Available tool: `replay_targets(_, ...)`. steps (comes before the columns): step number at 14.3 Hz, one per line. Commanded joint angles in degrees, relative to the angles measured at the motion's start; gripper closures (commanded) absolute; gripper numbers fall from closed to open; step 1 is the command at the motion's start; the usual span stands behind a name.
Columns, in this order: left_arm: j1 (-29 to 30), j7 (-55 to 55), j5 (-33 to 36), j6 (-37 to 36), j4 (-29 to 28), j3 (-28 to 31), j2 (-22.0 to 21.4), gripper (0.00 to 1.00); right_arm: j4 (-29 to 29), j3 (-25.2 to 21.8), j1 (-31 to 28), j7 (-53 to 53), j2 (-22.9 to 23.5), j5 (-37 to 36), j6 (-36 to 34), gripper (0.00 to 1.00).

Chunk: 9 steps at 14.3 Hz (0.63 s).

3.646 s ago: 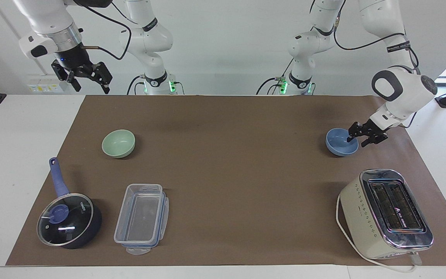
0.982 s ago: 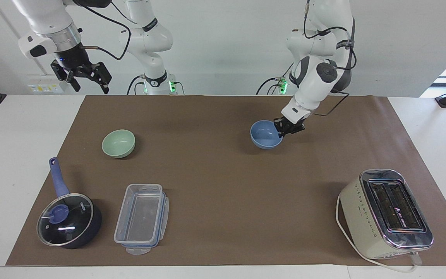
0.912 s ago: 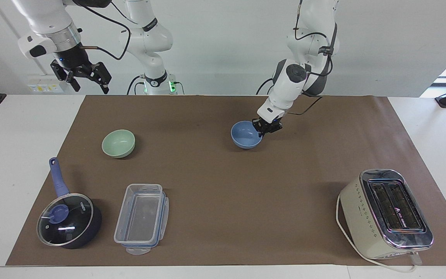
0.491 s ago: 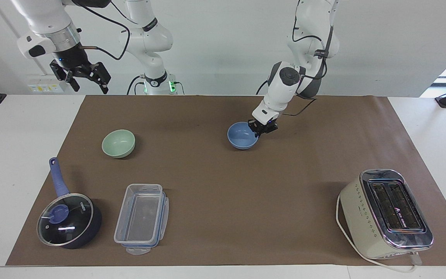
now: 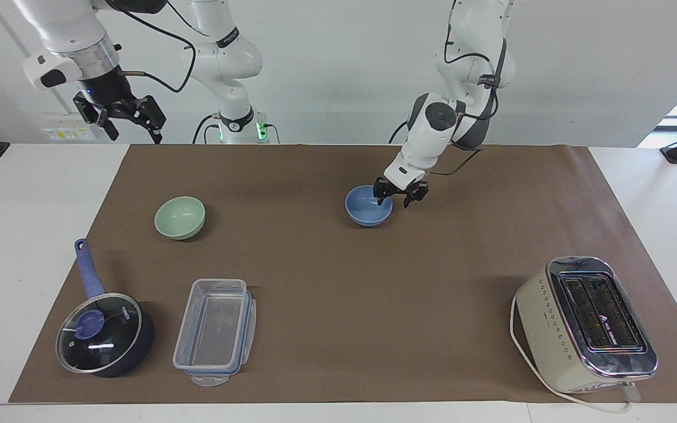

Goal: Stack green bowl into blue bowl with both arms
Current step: 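Slide the blue bowl with the left gripper toward the table center, then open the left gripper and withdraw while the right gripper reaches the green bowl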

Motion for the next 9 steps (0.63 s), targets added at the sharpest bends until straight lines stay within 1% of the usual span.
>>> replay_targets(1, 2.3, 0.2, 5.6, -5.3, 3.5, 0.2, -1.7, 0.00, -4.8, 0.1, -2.1, -8.4, 0.4, 0.7, 6.3, 0.00)
replay_targets(4, 6.0, 4.5, 6.6, -10.8, 7.6, 0.2, -4.2, 0.00, -6.3, 0.1, -5.1, -17.9, 4.7, 0.8, 10.6, 0.00)
replay_targets(6, 9.7, 9.8, 6.6, -16.6, 11.6, 0.2, -5.9, 0.00, -9.9, 0.1, -7.0, -23.5, 7.1, 1.5, 16.4, 0.00)
replay_targets(8, 12.4, 14.1, 7.2, -21.3, 16.3, 0.3, -6.0, 0.00, -13.5, 0.1, -8.9, -29.4, 9.6, 4.5, 20.5, 0.00)
replay_targets(9, 13.8, 16.0, 7.4, -22.6, 18.6, 0.2, -5.8, 0.00, -15.9, 0.1, -9.1, -30.7, 10.0, 6.1, 22.7, 0.00)
